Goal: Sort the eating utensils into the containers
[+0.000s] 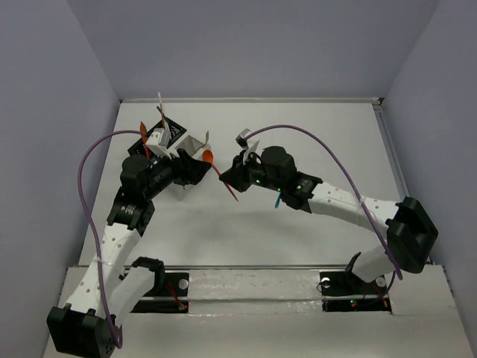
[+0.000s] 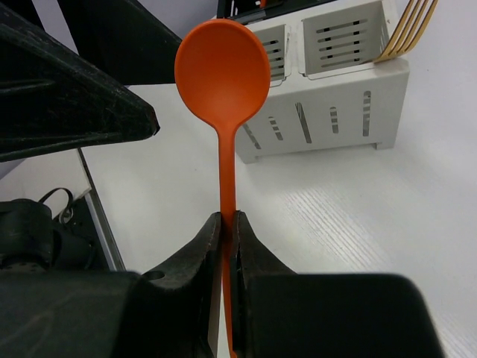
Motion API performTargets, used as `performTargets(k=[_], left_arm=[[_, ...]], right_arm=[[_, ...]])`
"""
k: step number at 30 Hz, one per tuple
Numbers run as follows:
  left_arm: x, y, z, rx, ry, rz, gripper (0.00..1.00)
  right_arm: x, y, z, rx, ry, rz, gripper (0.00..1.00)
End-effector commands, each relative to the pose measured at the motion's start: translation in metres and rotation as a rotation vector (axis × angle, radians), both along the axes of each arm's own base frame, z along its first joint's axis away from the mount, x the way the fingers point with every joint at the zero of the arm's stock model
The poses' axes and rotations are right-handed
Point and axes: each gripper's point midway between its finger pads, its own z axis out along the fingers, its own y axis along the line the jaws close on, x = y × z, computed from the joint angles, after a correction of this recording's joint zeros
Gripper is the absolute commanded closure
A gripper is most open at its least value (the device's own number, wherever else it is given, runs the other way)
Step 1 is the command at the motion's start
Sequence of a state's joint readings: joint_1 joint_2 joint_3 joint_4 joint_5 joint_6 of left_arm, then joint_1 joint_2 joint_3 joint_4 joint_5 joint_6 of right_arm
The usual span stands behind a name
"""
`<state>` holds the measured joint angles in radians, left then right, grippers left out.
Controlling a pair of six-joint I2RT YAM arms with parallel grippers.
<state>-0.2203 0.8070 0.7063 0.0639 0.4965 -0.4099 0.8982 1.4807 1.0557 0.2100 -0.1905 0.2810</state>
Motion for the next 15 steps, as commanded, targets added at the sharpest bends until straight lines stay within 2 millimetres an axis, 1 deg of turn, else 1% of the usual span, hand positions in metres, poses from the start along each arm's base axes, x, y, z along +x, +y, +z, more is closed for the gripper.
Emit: performTargets(k=[1,3,4,8,9,12,13,15], left_arm=[[0.002,-0.001,0.014,-0.019,-0.053,-0.009,0.22],[0.002,-0.001,0.014,-0.021,-0.053,-0.011,0.23],[0.003,-0.001,0.013,-0.020,-0.050,-0.011,0.24],[0.003,-0.001,0.015,-0.023,-0.055,-0.004,0.31],[0.004,-0.001,0.016,-0.025,-0.054,-0.001,0.32],[0.004,0.000,0.018,-0.033,-0.059,0.003,0.32],[0.005,0.002,0.019,-0.035,-0.062,0.011,0.32],[0.005,0.001,0.020,-0.040,-0.064,0.007,0.35]], right_arm=[[-0.005,0.012,0.043,0.094,-0.073,0.033,0.93],[-0.006,0.012,0.043,0.096,-0.069,0.040,0.93],[-0.010,0.015,0.045,0.103,-0.072,0.049,0.93],[-0.011,0.015,0.051,0.110,-0.081,0.054,0.93],[-0.015,0.017,0.053,0.112,-0.084,0.063,0.93],[-0.017,0.017,0.057,0.117,-0.089,0.073,0.93],[-0.021,0.019,0.058,0.116,-0.091,0.084,0.93],[-0.021,0.019,0.058,0.116,-0.091,0.084,0.93]])
